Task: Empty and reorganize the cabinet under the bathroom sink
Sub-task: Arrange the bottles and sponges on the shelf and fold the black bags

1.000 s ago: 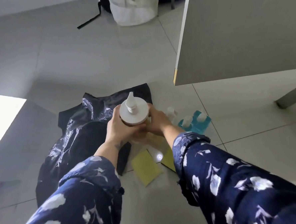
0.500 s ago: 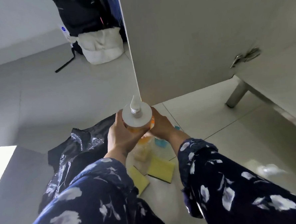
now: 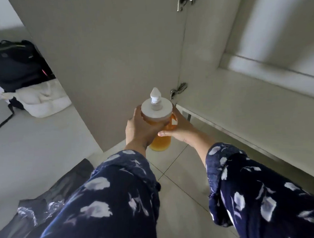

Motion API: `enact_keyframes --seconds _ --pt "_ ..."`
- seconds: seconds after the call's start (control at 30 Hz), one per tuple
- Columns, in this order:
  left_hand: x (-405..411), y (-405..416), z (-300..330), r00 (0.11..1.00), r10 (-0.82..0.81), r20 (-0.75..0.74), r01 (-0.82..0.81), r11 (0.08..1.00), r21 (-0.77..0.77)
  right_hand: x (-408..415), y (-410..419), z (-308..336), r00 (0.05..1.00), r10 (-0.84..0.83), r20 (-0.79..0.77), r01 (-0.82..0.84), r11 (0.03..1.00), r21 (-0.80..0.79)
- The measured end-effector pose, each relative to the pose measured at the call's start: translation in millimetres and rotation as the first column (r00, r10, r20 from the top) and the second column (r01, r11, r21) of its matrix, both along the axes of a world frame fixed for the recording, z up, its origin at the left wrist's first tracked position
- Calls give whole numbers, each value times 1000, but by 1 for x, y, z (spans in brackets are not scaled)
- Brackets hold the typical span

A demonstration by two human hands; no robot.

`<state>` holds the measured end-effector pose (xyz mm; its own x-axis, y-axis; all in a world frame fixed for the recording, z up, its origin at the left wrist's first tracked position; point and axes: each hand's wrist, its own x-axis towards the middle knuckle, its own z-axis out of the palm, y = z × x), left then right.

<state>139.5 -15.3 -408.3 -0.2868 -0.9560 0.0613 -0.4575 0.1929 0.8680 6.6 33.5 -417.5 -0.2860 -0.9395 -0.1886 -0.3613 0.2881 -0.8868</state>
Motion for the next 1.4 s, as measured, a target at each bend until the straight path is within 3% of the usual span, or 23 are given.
enact_keyframes --seconds 0.23,0.37,0.77,1.4 --pt "-101 -2 29 988 -144 -55 144 990 6 -76 20 21 949 -310 -48 300 941 -155" --pt "-157 -6 26 973 -210 -95 213 977 29 -123 27 15 913 -404 -55 385 899 -208" --pt "-284 -56 -22 951 -281 -127 290 955 63 -238 -21 -34 867 -497 -24 481 849 -217" --pt "-364 -160 -34 942 -317 -106 324 945 50 -314 -129 -53 867 -480 -138 435 861 -264"
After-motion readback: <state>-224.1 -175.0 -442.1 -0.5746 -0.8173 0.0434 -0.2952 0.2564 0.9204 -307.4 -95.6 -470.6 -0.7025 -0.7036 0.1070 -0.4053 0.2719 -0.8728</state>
